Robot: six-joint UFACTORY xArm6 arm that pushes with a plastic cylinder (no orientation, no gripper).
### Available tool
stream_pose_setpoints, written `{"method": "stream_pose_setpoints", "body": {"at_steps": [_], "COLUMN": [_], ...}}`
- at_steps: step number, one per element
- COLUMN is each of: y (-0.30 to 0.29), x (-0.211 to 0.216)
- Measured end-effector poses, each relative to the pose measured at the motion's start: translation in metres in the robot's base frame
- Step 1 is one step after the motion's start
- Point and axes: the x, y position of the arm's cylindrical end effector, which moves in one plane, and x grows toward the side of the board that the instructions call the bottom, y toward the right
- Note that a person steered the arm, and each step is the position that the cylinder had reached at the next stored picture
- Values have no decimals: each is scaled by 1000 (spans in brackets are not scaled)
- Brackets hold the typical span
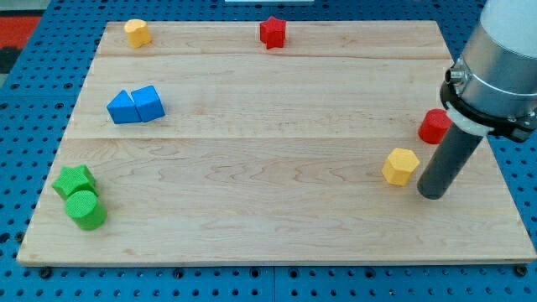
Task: Move the hexagon at the top right of the board
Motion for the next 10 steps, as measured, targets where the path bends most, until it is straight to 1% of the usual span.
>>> {"method": "stream_pose_setpoints", "body": {"at_steps": [1, 2, 3, 4, 5, 6, 7, 9, 10], "y": [-46, -81, -81, -62, 8, 14, 14, -110, -112], "x": [-1, -31, -57, -17, -10, -60, -73, -182, -199]}}
